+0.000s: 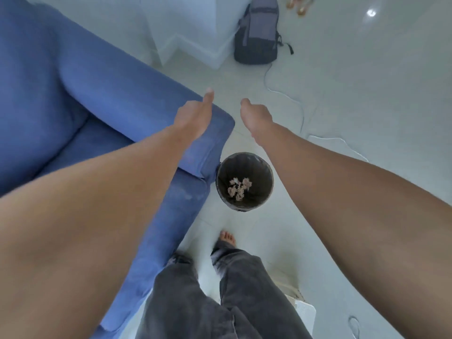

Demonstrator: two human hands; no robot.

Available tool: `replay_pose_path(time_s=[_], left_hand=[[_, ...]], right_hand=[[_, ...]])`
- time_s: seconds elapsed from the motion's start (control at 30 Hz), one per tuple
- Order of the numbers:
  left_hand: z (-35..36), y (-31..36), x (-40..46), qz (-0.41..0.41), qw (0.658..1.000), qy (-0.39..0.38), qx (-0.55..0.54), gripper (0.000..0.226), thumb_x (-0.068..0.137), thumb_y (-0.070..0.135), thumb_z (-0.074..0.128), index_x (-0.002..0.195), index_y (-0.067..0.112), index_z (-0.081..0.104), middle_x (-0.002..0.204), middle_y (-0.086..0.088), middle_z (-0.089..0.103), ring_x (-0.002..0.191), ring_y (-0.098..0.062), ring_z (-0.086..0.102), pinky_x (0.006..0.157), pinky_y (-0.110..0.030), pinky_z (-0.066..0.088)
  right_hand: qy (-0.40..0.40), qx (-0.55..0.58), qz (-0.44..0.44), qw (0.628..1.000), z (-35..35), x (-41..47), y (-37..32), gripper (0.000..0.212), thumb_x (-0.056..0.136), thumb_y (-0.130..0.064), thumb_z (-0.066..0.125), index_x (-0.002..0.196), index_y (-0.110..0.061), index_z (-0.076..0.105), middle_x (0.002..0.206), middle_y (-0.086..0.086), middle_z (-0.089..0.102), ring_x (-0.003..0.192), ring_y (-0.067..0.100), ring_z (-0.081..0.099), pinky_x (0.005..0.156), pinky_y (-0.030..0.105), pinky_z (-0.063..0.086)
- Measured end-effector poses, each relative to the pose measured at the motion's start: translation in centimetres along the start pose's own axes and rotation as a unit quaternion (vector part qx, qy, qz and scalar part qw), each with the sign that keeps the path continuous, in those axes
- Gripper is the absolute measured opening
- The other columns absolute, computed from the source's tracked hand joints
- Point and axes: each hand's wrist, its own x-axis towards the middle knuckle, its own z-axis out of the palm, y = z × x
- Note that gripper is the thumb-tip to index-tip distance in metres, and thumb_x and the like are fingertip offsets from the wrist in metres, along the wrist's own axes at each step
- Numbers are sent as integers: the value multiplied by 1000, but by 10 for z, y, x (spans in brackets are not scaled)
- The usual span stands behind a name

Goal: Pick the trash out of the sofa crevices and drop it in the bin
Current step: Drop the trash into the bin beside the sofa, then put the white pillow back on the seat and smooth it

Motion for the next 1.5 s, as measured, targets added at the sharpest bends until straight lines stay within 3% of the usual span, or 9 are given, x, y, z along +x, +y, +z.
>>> replay_pose_path(time_s=[0.1, 0.37, 0.57, 0.73, 0.97, 1.07, 1.17, 1.33, 1.5], left_hand=[[-61, -27, -29, -29, 998, 58, -10, 65, 96, 63, 19, 54, 16, 34, 55, 2, 37, 53, -17, 36, 55, -31, 28], [-190, -154, -102, -119, 981, 153, 3, 68, 97, 59, 16, 75, 5, 52, 76, -6, 53, 84, -28, 51, 75, -38, 37], [-265, -260, -164, -196, 953, 230, -19, 63, 99, 58, 15, 78, 11, 51, 89, -7, 55, 100, -33, 51, 86, -40, 35], [-309, -339, -215, -278, 921, 267, -61, 65, 98, 62, 16, 80, 12, 54, 105, -14, 60, 102, -33, 53, 91, -42, 39], [-321, -437, -273, -362, 864, 327, -125, 72, 96, 65, 28, 139, 10, 45, 145, -11, 46, 132, -32, 43, 108, -45, 33], [-313, -472, -290, -391, 845, 348, -110, 79, 92, 67, 38, 144, 8, 36, 152, -9, 36, 139, -28, 33, 112, -46, 32], [-303, -505, -301, -432, 821, 358, -106, 89, 85, 71, 47, 146, 9, 30, 155, -8, 30, 143, -25, 24, 116, -45, 28], [-277, -548, -307, -510, 776, 359, -97, 109, 70, 79, 59, 148, 11, 24, 156, -10, 26, 145, -26, 20, 119, -44, 20], [-257, -578, -315, -564, 741, 352, -88, 127, 43, 92, 62, 143, 20, 31, 146, -7, 42, 140, -26, 30, 119, -51, 13]], right_hand=[[-30, -44, -42, 998, 26, -31, -42, 47, 97, -37, 32, 116, -1, 55, 128, 18, 58, 108, 32, 54, 90, 34, 41], [-131, -157, -163, 965, 146, -127, -128, 57, 101, -41, 29, 129, 4, 48, 138, 20, 50, 125, 35, 48, 100, 37, 37], [-215, -224, -237, 920, 252, -197, -157, 47, 101, -30, 26, 98, 4, 59, 110, 20, 60, 107, 35, 51, 86, 36, 37], [-254, -280, -283, 882, 342, -250, -164, 47, 98, -37, 29, 60, -11, 42, 81, 6, 51, 90, 29, 46, 79, 35, 36], [-317, -364, -351, 802, 454, -313, -148, 47, 97, -38, 31, 58, -13, 41, 66, 0, 47, 81, 28, 47, 63, 33, 34], [-356, -395, -375, 759, 492, -329, -136, 34, 94, -39, 38, 76, -17, 57, 79, 1, 60, 90, 28, 53, 63, 31, 40], [-389, -396, -364, 747, 528, -337, -128, 52, 91, -44, 49, 138, -21, 45, 137, 3, 52, 126, 22, 46, 91, 32, 41], [-408, -433, -448, 667, 590, -348, -124, 61, 90, -40, 55, 145, -27, 32, 147, 2, 40, 132, 25, 41, 100, 41, 44], [-383, -502, -589, 504, 634, -359, -119, 84, 79, 2, 58, 147, -33, 22, 154, 2, 22, 136, 29, 27, 101, 44, 36]])
